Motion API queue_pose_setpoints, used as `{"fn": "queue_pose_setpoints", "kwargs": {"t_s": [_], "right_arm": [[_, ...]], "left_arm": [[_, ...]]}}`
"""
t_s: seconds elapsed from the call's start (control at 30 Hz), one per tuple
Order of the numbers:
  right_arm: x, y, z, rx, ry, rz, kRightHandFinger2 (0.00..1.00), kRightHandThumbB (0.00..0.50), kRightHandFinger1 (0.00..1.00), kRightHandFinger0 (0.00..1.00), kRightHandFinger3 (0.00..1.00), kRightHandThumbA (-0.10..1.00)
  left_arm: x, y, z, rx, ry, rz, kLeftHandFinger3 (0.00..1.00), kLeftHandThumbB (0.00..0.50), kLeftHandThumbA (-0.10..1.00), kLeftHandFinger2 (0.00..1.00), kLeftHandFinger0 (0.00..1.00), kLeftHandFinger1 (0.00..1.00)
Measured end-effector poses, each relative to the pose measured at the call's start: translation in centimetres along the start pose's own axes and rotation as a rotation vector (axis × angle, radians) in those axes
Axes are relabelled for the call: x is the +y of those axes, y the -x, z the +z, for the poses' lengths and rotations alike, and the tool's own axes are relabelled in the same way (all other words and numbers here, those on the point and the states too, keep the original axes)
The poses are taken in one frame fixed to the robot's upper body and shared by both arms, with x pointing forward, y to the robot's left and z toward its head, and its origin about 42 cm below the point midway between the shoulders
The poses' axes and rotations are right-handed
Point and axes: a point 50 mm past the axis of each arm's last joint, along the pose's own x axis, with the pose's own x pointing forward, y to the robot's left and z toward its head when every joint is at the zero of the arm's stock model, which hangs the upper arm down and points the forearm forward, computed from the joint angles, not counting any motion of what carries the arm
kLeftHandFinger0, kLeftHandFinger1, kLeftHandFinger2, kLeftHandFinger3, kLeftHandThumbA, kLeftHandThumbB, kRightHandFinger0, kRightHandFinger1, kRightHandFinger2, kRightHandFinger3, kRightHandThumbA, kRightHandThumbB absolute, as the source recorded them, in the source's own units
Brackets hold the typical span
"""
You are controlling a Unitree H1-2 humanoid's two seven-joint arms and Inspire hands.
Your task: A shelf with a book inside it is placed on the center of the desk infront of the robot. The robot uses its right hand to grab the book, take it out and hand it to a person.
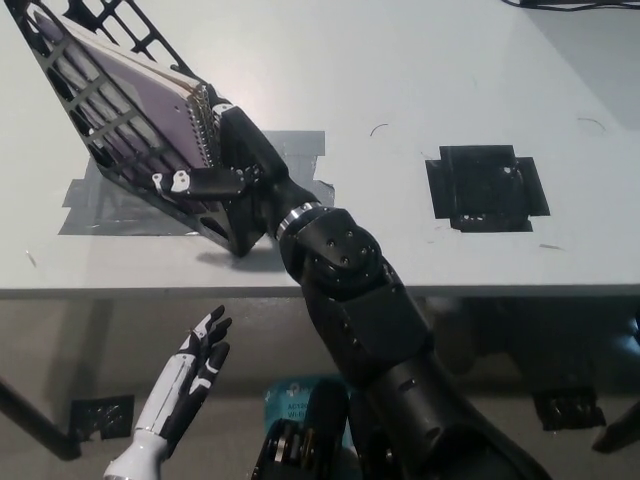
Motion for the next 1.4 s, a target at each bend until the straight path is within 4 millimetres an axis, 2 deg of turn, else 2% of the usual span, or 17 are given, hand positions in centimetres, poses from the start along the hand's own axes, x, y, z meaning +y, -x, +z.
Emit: {"fn": "queue_pose_setpoints", "kwargs": {"t_s": [0.17, 0.27, 0.3, 0.33, 0.37, 0.4, 0.43, 0.5, 0.53, 0.7, 0.8, 0.97, 1.13, 1.23, 1.33, 1.37, 1.4], "right_arm": [[0.0, 0.1, 0.1, -0.006, 0.011, 0.002, 1.0, 0.358, 1.0, 1.0, 1.0, 1.0], [0.0, 0.2, 0.4, -0.017, 0.02, 0.002, 1.0, 0.321, 1.0, 1.0, 1.0, 1.0], [0.0, 0.2, 0.4, -0.019, 0.022, 0.002, 0.97, 0.221, 0.91, 0.9, 1.0, 0.83], [0.0, 0.2, 0.5, -0.023, 0.027, 0.001, 0.52, 0.084, 0.4, 0.32, 0.64, 0.43], [0.0, 0.1, 0.6, -0.024, 0.035, -0.005, 0.52, 0.084, 0.4, 0.32, 0.64, 0.43], [0.0, 0.1, 0.6, -0.023, 0.046, -0.012, 0.19, 0.006, 0.05, 0.03, 0.47, 0.22], [0.0, 0.1, 0.6, -0.022, 0.057, -0.02, 0.11, 0.001, 0.01, 0.01, 0.43, 0.19], [0.1, 0.1, 0.6, -0.021, 0.079, -0.034, 0.03, 0.0, 0.0, 0.0, 0.36, 0.32], [0.0, 0.0, 0.6, -0.021, 0.099, -0.052, 0.02, 0.0, 0.0, 0.0, 0.3, 0.35], [-0.2, -0.1, 0.8, -0.033, 0.152, -0.122, 0.05, 0.0, 0.03, 0.0, 0.18, 0.32], [-0.2, -0.1, 1.0, -0.041, 0.174, -0.15, 0.13, 0.0, 0.07, 0.0, 0.15, 0.25], [-0.2, -0.1, 1.0, -0.05, 0.188, -0.178, 0.31, 0.0, 0.09, 0.0, 0.15, 0.28], [-0.2, -0.1, 1.0, -0.056, 0.192, -0.193, 0.34, 0.0, 0.09, 0.0, 0.16, 0.29], [-0.2, -0.1, 1.0, -0.061, 0.184, -0.214, 0.37, 0.0, 0.12, 0.0, 0.15, 0.4], [-0.4, -0.1, 1.0, -0.061, 0.177, -0.227, 0.26, 0.0, 0.01, 0.0, 0.01, 0.51], [-0.5, -0.1, 1.0, -0.061, 0.168, -0.236, 0.24, 0.0, 0.0, 0.0, 0.0, 0.5], [-0.5, -0.1, 1.0, -0.061, 0.168, -0.236, 0.24, 0.0, 0.0, 0.0, 0.02, 0.48]], "left_arm": [[0.1, -0.3, 0.2, -0.009, -0.002, 0.0, 1.0, 0.244, 0.96, 1.0, 1.0, 1.0], [0.1, -0.4, 0.3, -0.011, -0.004, -0.001, 1.0, 0.244, 0.94, 1.0, 1.0, 1.0], [0.1, -0.4, 0.3, -0.011, -0.004, 0.0, 1.0, 0.239, 0.94, 1.0, 1.0, 1.0], [0.1, -0.4, 0.3, -0.011, -0.004, -0.001, 1.0, 0.23, 0.93, 1.0, 1.0, 1.0], [0.1, -0.4, 0.3, -0.011, -0.004, -0.001, 1.0, 0.23, 0.93, 1.0, 1.0, 1.0], [0.1, -0.4, 0.3, -0.011, -0.004, -0.001, 1.0, 0.233, 0.92, 1.0, 1.0, 1.0], [0.1, -0.4, 0.3, -0.011, -0.004, -0.001, 1.0, 0.233, 0.92, 1.0, 1.0, 1.0], [0.1, -0.4, 0.3, -0.011, -0.004, -0.001, 1.0, 0.232, 0.92, 1.0, 1.0, 1.0], [0.1, -0.4, 0.3, -0.011, -0.004, -0.001, 1.0, 0.233, 0.92, 1.0, 1.0, 1.0], [0.2, -0.7, 0.5, -0.016, -0.006, -0.001, 1.0, 0.219, 0.93, 1.0, 1.0, 1.0], [0.2, -0.8, 0.6, -0.017, -0.009, -0.003, 1.0, 0.222, 0.94, 1.0, 1.0, 1.0], [0.2, -0.8, 0.6, -0.014, -0.013, -0.004, 1.0, 0.221, 0.94, 1.0, 1.0, 1.0], [0.2, -0.8, 0.6, -0.013, -0.016, -0.004, 1.0, 0.223, 0.95, 1.0, 1.0, 1.0], [0.2, -1.0, 0.6, -0.016, -0.018, -0.006, 1.0, 0.217, 0.93, 1.0, 1.0, 1.0], [0.2, -1.0, 0.7, -0.017, -0.018, -0.009, 1.0, 0.232, 0.92, 1.0, 1.0, 1.0], [0.2, -1.0, 0.7, -0.018, -0.018, -0.012, 1.0, 0.263, 0.92, 1.0, 1.0, 1.0], [0.2, -1.0, 0.7, -0.018, -0.018, -0.012, 1.0, 0.266, 0.92, 1.0, 1.0, 1.0]]}}
